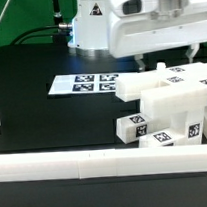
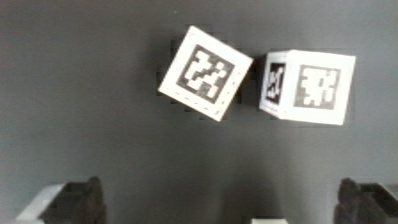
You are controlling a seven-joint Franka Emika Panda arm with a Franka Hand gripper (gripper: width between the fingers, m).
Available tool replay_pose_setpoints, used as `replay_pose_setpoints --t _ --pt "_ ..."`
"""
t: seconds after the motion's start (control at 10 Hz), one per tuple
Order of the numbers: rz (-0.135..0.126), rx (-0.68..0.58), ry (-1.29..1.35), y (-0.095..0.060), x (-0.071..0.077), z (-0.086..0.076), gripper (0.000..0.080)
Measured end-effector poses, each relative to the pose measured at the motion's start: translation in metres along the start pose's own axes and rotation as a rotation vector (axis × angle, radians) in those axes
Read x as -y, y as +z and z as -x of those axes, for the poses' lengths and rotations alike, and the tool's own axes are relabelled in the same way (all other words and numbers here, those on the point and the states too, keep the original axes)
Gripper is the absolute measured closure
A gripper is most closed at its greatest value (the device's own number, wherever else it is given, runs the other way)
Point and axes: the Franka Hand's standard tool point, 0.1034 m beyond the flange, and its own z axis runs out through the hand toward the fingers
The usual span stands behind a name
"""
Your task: Assemble chair
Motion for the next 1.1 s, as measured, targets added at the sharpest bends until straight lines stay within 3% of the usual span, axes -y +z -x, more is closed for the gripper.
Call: replay_pose_setpoints --t 0.3,0.4,0.6,0.8,1.1 --pt "0.001 -0.002 0.015 0.000 -0.001 0.001 0.0151" --pt "0.002 -0.014 0.046 -0.001 0.007 0.008 0.0151" --pt "0.012 -0.049 0.051 0.013 0.038 0.028 0.0151" --pt "0.013 -0.068 0.056 0.018 0.056 0.028 0.0151" --pt "0.014 -0.066 0.053 0.018 0.054 0.028 0.0151"
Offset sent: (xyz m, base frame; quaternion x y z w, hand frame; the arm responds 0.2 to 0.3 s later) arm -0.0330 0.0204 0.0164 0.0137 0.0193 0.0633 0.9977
